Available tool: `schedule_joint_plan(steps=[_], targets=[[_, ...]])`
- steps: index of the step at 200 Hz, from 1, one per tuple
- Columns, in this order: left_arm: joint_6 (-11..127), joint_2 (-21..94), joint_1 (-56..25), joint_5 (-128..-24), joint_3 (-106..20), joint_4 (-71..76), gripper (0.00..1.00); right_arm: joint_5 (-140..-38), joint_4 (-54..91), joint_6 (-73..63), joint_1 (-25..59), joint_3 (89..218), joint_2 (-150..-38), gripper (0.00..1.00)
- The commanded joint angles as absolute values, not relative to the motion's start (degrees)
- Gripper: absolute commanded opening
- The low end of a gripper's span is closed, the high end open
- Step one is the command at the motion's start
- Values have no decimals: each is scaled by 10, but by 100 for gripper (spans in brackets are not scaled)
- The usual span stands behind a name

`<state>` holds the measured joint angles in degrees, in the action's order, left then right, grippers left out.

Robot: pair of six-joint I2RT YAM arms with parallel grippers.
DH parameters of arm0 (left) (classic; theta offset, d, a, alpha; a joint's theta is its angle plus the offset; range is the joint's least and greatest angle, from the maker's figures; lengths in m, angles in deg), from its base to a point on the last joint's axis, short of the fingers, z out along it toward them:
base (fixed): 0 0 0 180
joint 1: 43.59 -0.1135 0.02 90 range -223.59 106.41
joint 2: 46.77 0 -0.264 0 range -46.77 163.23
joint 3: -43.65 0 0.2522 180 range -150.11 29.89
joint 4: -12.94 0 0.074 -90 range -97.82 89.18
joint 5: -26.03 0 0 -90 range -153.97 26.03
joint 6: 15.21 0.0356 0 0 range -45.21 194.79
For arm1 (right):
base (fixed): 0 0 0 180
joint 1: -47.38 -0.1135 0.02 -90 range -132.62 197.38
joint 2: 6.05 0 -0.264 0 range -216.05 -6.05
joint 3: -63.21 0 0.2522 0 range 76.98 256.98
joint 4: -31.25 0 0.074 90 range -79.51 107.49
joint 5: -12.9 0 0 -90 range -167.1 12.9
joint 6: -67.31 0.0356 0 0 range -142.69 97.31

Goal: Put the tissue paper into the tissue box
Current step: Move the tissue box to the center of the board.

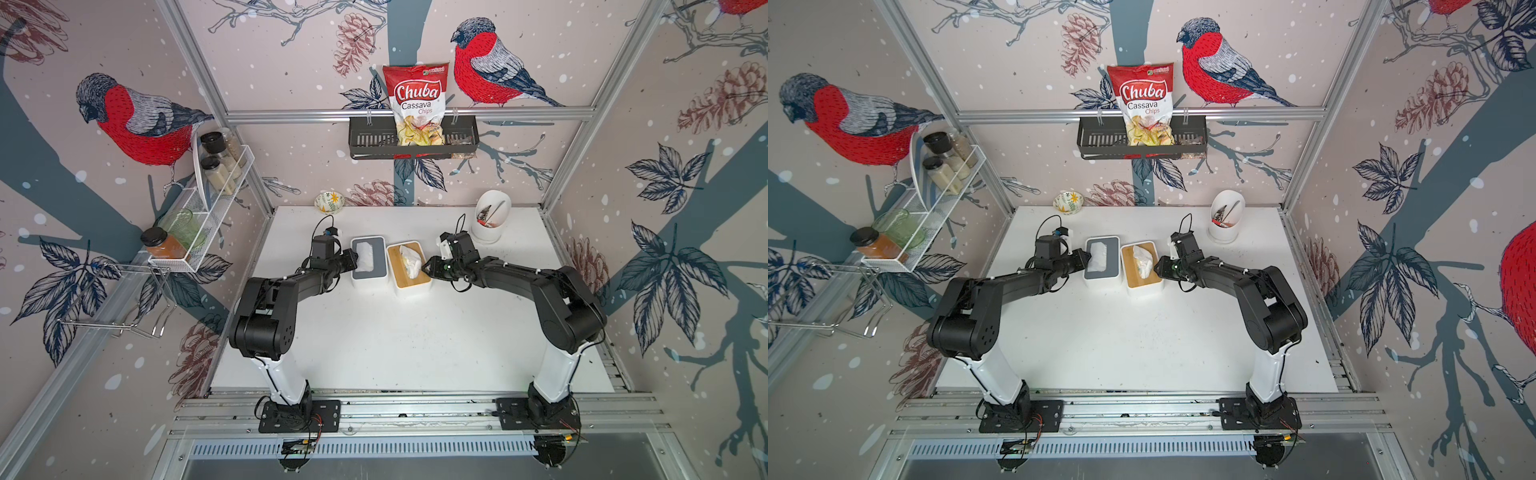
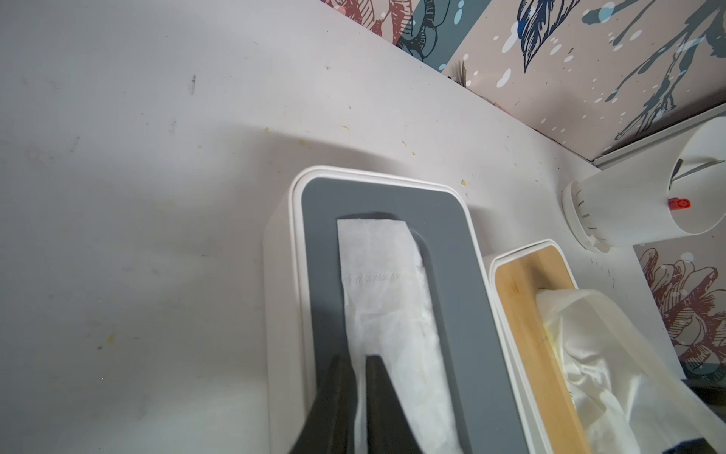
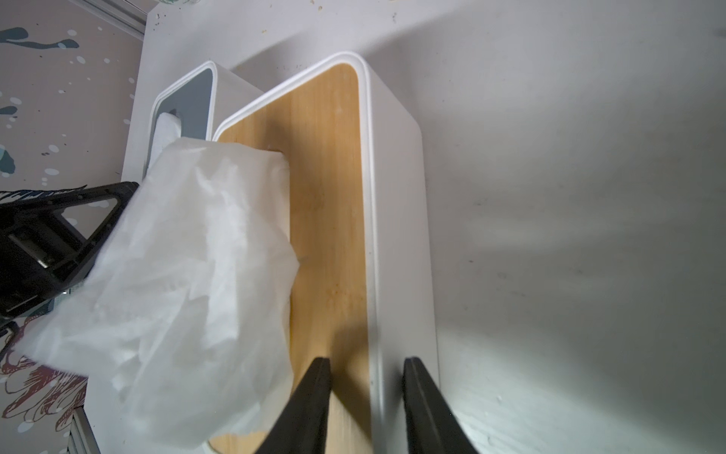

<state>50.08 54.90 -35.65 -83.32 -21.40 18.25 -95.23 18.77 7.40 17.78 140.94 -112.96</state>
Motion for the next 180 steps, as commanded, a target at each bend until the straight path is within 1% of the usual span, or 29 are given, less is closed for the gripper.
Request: schedule_joint_plan(steps=[1, 50, 104, 156, 180], targets=[[493, 553, -352, -830, -208, 119, 16, -950, 178, 78, 178, 1426, -1139, 35], [494, 552, -345, -843, -207, 137, 15, -955, 173, 79, 175, 1454, -1158, 35], [506, 573, -322, -871, -236, 141, 16, -964, 181, 88, 158, 1459, -1167, 36], [514, 574, -311, -870, -241, 142, 16, -958, 177, 84, 167, 1468, -1173, 37], [508, 583, -311, -886, -247, 154, 16, -961, 176, 83, 168, 1469, -1172, 37]])
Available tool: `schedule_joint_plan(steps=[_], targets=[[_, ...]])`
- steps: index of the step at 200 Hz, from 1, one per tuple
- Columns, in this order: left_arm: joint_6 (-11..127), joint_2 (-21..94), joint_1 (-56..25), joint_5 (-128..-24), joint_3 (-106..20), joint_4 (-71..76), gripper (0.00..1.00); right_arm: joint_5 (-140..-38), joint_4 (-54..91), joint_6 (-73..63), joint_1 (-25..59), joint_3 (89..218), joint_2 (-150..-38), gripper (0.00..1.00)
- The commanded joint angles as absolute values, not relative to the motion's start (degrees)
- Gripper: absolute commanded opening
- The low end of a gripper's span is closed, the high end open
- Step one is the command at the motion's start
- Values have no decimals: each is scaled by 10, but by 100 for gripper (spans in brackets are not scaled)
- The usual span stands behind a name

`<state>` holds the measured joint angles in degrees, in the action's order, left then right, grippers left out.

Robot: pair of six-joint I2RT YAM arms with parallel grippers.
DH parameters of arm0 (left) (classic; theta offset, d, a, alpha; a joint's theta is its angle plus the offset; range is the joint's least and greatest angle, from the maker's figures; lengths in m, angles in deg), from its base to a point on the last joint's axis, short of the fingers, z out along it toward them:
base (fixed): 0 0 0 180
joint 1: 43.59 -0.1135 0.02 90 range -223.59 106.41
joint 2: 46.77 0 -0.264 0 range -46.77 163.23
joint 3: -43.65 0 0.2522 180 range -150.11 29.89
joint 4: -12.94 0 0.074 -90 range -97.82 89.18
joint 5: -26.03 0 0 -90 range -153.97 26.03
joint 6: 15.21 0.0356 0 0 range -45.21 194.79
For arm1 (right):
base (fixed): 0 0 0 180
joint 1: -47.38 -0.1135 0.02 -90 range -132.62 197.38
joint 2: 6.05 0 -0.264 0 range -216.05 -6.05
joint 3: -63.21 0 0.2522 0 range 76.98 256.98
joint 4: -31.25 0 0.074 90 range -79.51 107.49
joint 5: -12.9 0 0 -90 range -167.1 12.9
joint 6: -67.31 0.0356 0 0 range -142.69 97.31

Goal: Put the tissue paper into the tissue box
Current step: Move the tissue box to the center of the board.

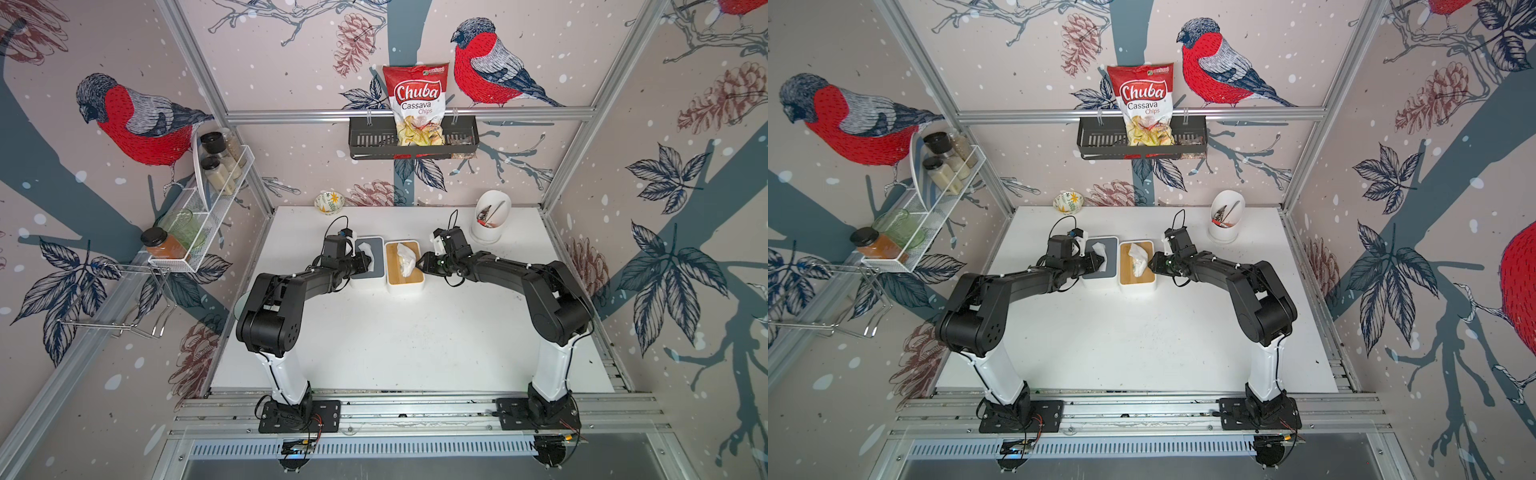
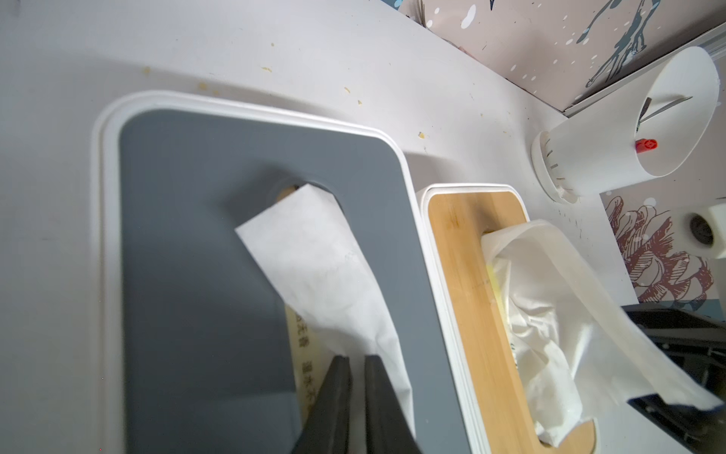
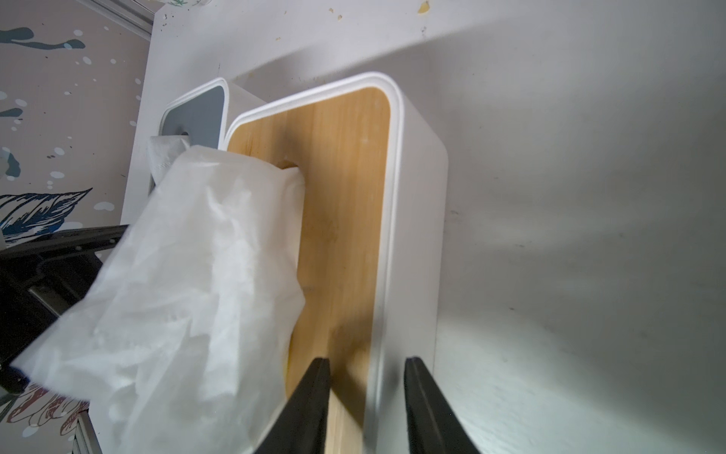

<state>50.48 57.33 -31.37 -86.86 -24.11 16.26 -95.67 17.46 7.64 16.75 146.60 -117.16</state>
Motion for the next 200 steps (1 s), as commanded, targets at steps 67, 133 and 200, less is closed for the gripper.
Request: schedule_joint_plan(steps=[67, 133, 200], targets=[[504, 602, -289, -910, -270, 163, 16, -947, 176, 79, 170, 1431, -1134, 48], [503, 576, -287, -873, -240, 133, 16, -872, 108, 44, 151, 1382, -1067, 64], [492, 567, -287, -880, -230, 144, 16, -754, 42, 19, 60, 1382, -1065, 76]])
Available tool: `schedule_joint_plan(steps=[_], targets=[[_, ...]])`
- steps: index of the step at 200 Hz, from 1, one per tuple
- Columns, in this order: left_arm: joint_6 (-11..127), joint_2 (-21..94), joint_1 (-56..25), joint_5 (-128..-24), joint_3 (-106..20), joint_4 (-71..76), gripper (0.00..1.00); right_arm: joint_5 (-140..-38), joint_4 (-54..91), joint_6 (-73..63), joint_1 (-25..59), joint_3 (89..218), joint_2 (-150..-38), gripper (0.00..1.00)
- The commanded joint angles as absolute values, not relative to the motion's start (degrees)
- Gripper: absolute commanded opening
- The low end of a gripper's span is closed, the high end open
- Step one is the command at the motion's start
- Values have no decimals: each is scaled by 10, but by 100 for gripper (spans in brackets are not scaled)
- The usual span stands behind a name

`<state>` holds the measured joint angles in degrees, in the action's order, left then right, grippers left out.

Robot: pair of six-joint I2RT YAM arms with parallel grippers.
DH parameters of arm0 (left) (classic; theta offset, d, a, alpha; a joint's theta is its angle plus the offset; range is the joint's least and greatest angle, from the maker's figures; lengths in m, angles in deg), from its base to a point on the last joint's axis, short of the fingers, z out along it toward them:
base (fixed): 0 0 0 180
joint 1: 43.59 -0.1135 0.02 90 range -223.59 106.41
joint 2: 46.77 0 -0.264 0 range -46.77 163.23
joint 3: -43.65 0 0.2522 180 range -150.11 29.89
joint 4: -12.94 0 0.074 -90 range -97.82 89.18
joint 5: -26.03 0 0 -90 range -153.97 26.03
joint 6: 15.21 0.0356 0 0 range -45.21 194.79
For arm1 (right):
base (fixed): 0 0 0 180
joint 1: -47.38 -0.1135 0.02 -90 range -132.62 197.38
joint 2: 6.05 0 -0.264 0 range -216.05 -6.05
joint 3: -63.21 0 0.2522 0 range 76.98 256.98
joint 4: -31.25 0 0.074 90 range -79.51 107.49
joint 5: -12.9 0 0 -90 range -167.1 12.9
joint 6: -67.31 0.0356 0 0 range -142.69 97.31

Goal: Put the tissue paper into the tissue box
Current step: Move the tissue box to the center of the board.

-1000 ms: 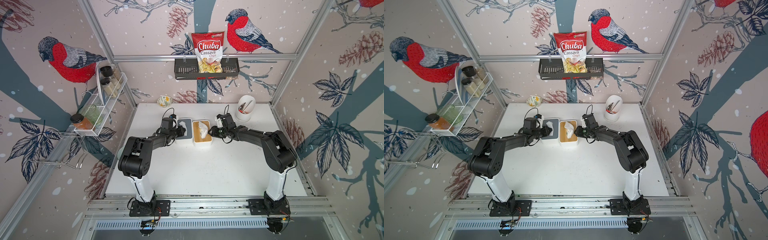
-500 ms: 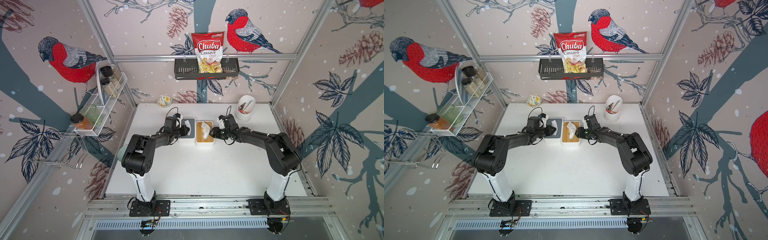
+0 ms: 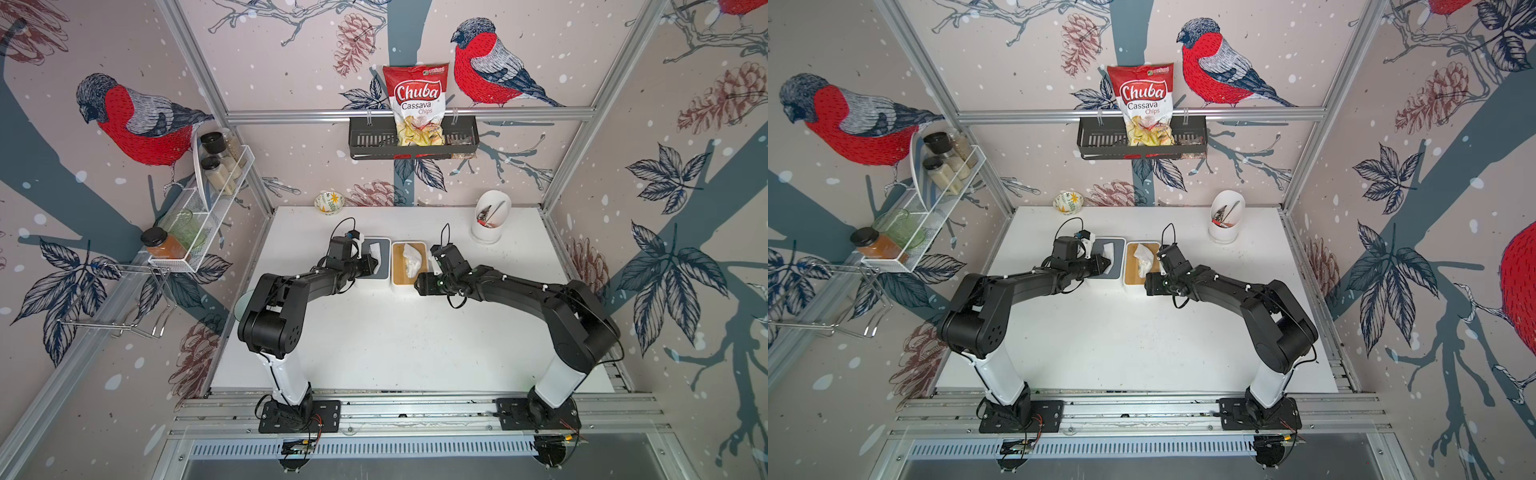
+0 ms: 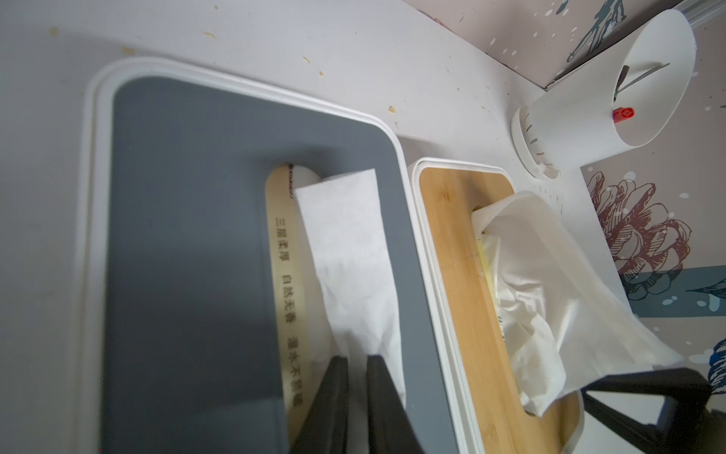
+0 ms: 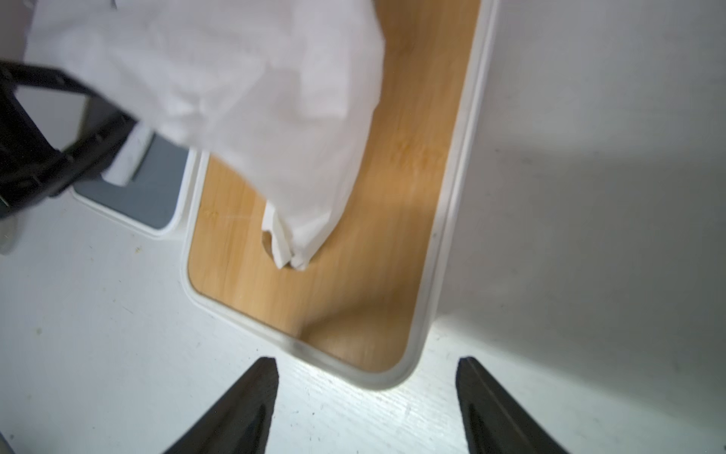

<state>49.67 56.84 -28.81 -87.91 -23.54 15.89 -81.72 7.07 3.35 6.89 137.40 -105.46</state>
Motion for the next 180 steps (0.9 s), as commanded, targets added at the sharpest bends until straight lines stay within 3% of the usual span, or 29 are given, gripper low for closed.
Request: schedule_joint_plan(steps=[1, 95, 180], targets=[[492, 567, -287, -880, -230, 144, 16, -753, 42, 19, 60, 1383, -1066, 77], [483, 578, -279, -889, -241, 161, 16, -751, 39, 5, 67, 1436, -1102, 75], [485, 591, -275, -883, -304, 136, 16, -759, 30, 6, 84, 1365, -975, 76]])
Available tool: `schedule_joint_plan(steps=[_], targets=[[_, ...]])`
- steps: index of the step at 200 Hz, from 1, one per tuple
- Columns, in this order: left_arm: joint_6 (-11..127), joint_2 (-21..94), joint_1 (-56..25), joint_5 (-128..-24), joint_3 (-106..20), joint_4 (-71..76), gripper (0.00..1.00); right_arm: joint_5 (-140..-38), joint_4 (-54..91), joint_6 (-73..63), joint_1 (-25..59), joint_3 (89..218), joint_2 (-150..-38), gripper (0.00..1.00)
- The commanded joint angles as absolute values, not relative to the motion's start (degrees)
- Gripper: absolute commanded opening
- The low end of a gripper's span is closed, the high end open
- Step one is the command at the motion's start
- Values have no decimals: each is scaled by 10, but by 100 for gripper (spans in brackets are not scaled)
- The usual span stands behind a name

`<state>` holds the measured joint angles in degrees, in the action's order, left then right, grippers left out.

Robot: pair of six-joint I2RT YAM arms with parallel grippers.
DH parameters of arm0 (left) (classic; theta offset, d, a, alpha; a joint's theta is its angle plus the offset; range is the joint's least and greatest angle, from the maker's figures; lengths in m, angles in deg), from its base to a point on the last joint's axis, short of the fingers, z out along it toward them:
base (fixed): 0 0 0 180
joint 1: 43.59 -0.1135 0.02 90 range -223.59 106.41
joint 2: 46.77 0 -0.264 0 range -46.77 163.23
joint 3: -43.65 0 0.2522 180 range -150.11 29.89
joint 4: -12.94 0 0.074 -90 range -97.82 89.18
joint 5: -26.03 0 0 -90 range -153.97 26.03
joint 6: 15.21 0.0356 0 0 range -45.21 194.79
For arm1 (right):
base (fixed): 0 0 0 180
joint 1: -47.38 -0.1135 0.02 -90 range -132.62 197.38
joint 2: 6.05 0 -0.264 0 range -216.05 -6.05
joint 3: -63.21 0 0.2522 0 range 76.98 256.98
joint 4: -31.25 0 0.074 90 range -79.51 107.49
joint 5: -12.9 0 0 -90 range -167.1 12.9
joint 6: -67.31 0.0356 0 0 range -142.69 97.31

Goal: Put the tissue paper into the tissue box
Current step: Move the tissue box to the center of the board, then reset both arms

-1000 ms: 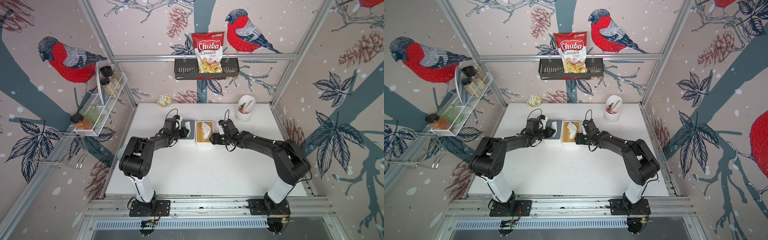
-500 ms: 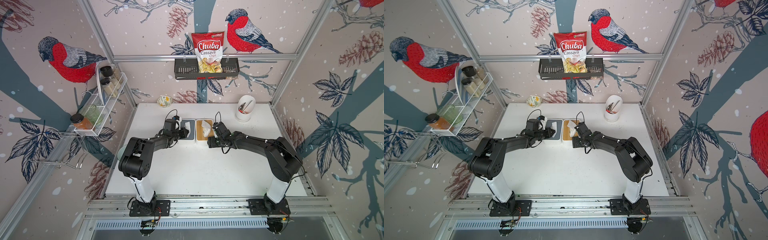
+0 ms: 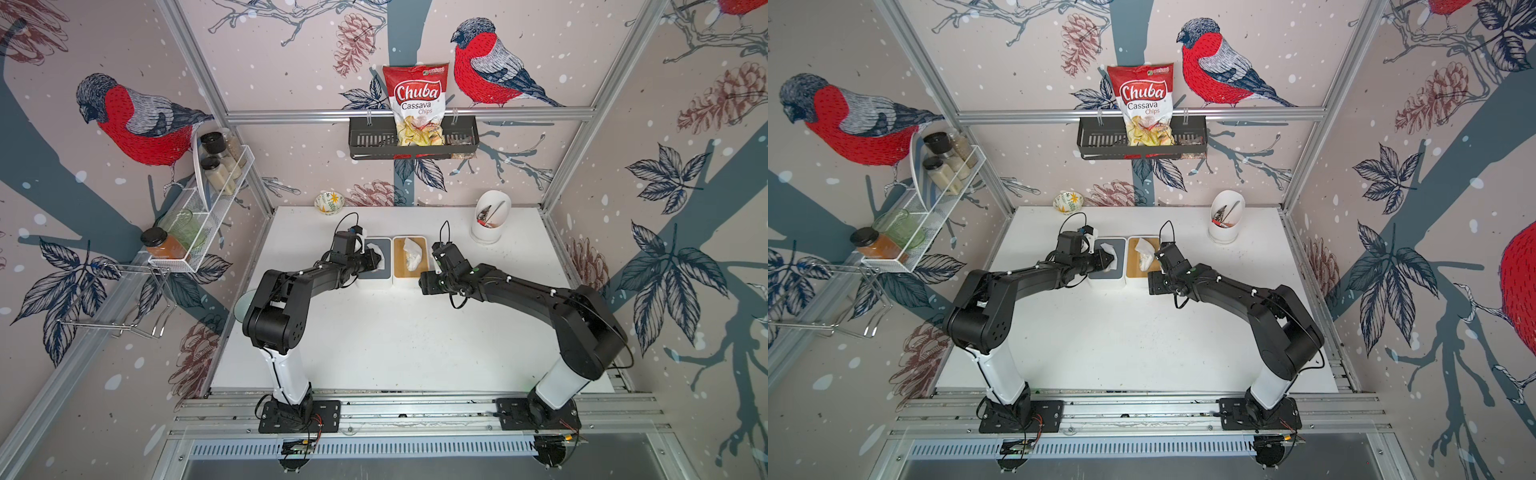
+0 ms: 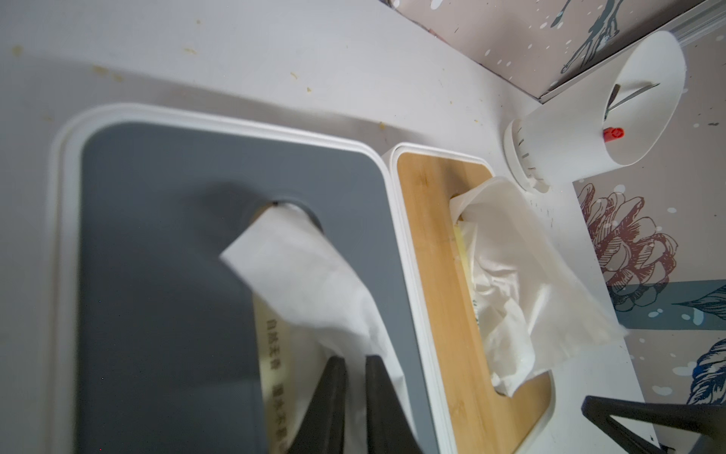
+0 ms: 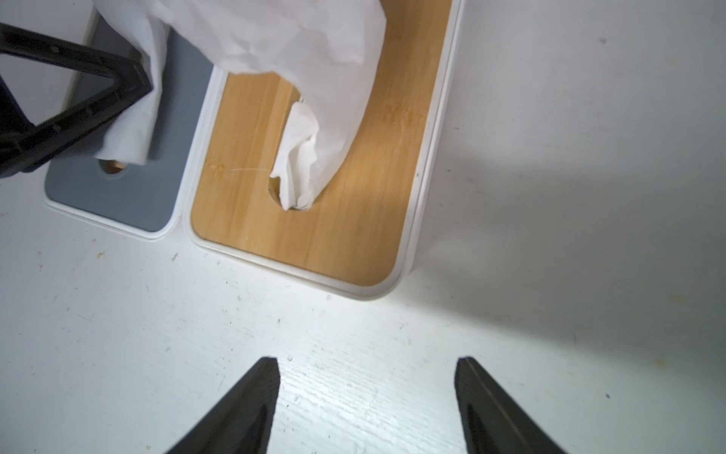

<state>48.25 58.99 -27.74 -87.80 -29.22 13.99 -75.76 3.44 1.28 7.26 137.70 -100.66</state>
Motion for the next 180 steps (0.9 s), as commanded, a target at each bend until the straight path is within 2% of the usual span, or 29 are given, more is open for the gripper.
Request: schedule_joint_plan(steps=[1, 57, 81, 102, 148, 180], targets=[[485, 591, -275, -883, -305, 136, 16, -760, 30, 7, 85, 1364, -973, 76], [471, 559, -265, -912, -297, 151, 17, -784, 27, -2, 142, 1334, -902, 77], [485, 514, -265, -875, -276, 143, 27, -799, 46, 0, 174, 1306, -854, 78], [495, 462, -265, -824, -237, 143, 34, -839, 71, 0, 218, 1295, -837, 83], [498, 396, -291, -735, -176, 144, 36, -895, 83, -16, 252, 1356, -925, 83], [447, 435, -360, -814, -121, 221, 36, -923, 96, -23, 251, 1407, -1003, 82]])
